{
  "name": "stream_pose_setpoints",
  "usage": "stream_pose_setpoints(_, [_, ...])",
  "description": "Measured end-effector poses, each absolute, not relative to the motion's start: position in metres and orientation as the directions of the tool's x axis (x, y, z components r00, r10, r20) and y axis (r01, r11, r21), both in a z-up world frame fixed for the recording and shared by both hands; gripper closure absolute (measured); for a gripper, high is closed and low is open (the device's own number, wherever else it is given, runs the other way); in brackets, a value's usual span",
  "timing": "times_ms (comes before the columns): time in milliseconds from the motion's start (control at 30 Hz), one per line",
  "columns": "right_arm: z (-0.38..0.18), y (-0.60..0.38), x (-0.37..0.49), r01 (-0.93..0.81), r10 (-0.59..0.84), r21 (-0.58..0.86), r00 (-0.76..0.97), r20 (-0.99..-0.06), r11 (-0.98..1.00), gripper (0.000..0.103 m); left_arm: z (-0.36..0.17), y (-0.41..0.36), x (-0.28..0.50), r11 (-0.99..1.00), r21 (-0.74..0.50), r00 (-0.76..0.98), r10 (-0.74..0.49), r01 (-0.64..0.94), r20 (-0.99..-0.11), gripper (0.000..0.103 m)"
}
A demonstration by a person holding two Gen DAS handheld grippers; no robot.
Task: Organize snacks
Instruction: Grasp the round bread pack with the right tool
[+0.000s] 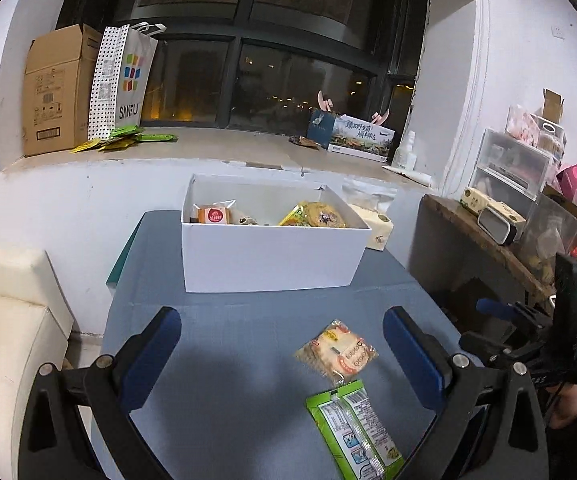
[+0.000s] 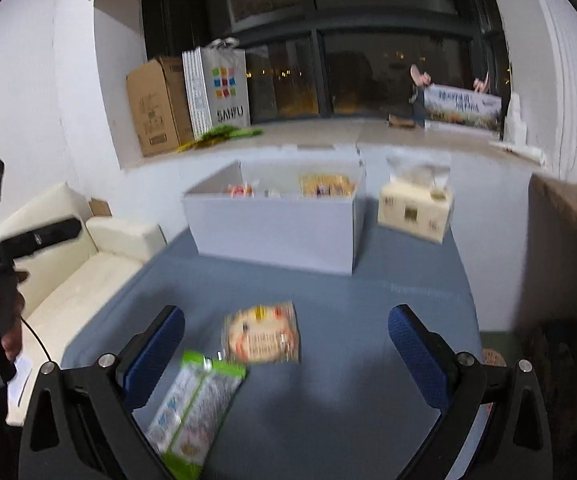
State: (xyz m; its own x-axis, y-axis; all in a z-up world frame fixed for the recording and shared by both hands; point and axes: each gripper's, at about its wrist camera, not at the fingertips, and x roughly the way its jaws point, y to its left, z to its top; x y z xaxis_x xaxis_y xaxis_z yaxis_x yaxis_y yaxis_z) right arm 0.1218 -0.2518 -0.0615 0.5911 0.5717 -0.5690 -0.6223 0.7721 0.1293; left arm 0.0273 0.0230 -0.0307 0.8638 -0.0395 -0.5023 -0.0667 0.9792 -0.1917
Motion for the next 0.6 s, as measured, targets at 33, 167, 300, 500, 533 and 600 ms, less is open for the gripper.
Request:
stream_pose_setpoints(33, [-0.066,-0.252,0.122,-0.616,0.561,0.124,0.591,-0.58,0.778,0.0,-0.03,0.023,0.026,0.979,-0.195,0.866,-0.039,-0.068,-0.498,0.0])
stream_pose_setpoints(167, [-0.074,-0.249,0.127,-0.621,0.564,0.137,0.568,-0.6,0.772,0.0,-0.029,0.024,0.026,0.978,-0.195,0.867,-0.029,-0.078,-0.497,0.0])
stream_pose_setpoints(300, [-0.084,-0.228,0.143,-0.648,0.567,0.142,0.515,-0.643,0.749,0.0,-0.03,0.023,0.025,0.977,-0.197,0.866,-0.033,-0.076,-0.499,0.0])
stream_pose_setpoints(500, [-0.117,-0.177,0.174,-0.698,0.545,0.135,0.408,-0.732,0.704,0.0,-0.033,0.022,0.021,0.981,-0.183,0.859,-0.034,-0.071,-0.512,0.0])
stream_pose_setpoints(533, [-0.124,-0.168,0.179,-0.709,0.541,0.13,0.393,-0.743,0.694,0.0,-0.033,0.022,0.021,0.981,-0.181,0.857,-0.033,-0.071,-0.514,0.0])
stream_pose_setpoints(600, [-0.136,-0.152,0.188,-0.719,0.521,0.12,0.368,-0.77,0.685,0.0,-0.036,0.024,0.019,0.981,-0.177,0.853,-0.027,-0.077,-0.52,0.0])
